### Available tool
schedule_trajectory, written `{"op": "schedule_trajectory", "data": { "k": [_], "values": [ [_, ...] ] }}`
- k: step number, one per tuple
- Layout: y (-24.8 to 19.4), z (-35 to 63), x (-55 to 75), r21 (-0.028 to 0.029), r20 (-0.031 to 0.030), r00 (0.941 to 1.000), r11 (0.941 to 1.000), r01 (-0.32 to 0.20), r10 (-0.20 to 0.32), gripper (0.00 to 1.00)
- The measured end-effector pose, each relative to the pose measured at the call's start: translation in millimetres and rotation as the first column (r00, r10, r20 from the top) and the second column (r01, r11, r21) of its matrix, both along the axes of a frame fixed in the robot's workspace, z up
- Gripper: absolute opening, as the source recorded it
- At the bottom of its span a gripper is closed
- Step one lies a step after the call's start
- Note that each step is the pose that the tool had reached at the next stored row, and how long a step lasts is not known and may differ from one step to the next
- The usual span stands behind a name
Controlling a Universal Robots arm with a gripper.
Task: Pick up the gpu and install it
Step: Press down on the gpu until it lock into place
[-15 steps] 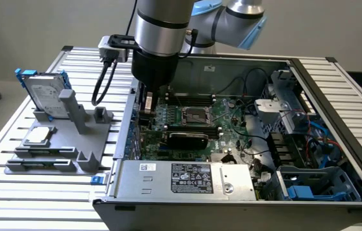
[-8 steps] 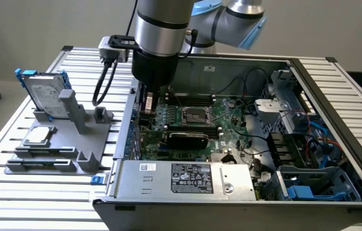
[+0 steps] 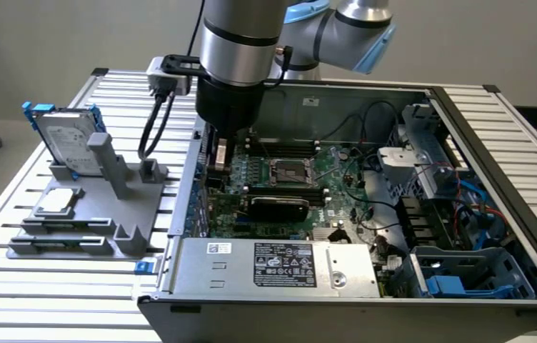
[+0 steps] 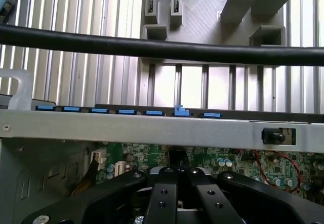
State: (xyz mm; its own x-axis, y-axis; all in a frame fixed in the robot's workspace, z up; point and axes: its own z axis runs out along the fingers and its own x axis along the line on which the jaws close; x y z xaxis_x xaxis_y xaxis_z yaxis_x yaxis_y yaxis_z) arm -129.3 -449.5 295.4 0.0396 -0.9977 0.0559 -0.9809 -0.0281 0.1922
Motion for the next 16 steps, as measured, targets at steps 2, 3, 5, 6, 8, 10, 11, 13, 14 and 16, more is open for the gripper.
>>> {"op": "schedule_trajectory", "data": {
  "k": [2, 3, 5, 6, 8, 10, 11, 13, 14, 16],
  "values": [
    [0.1, -0.1, -0.4, 0.0001, -0.0001, 1.0, 1.0, 0.0, 0.0, 0.11],
    [0.1, -0.1, -0.6, 0.0001, -0.0002, 1.0, 1.0, 0.0, 0.0, 0.11],
    [0.1, -0.1, -0.9, 0.0002, -0.0006, 1.0, 1.0, 0.0, 0.0, 0.11],
    [0.1, -0.1, -1.0, 0.0002, -0.0008, 1.0, 1.0, 0.0, 0.0, 0.11],
    [0.1, 0.0, -1.1, 0.0002, -0.0011, 1.0, 1.0, 0.001, -0.001, 0.11],
    [0.1, 0.3, -1.1, 0.0003, -0.0014, 1.0, 1.0, 0.002, -0.002, 0.11],
    [0.1, 0.7, -1.2, 0.0002, -0.0018, 1.0, 1.0, 0.002, -0.002, 0.11],
    [0.1, 1.6, -1.2, -0.0001, -0.0028, 1.0, 1.0, 0.003, -0.003, 0.11],
    [0.1, 1.9, -1.3, 0.0001, -0.0031, 1.0, 1.0, 0.003, -0.003, 0.11],
    [0.2, 2.1, -1.2, 0.0004, -0.0036, 1.0, 1.0, 0.004, -0.004, 0.11]
  ]
}}
